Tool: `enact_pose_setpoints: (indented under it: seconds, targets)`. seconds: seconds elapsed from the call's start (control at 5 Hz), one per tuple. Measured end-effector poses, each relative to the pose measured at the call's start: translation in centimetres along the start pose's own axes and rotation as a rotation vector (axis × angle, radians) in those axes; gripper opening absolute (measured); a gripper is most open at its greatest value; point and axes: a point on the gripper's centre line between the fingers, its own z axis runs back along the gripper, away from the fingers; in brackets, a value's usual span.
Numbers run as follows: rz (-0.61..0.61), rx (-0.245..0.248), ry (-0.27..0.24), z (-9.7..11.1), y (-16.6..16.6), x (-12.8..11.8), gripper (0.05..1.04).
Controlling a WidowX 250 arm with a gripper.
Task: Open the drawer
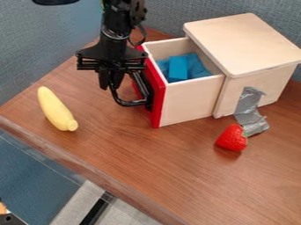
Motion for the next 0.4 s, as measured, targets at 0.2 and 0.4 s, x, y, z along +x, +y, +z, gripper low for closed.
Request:
enact_pose_setpoints:
  seconds: [0.2, 0.4]
  targets:
    - [-0.002, 0.003, -0.002, -0.04, 0.09, 0.04, 0.136]
    - [0.021, 0.017, -0.018, -0.21, 0.20, -0.22, 0.136]
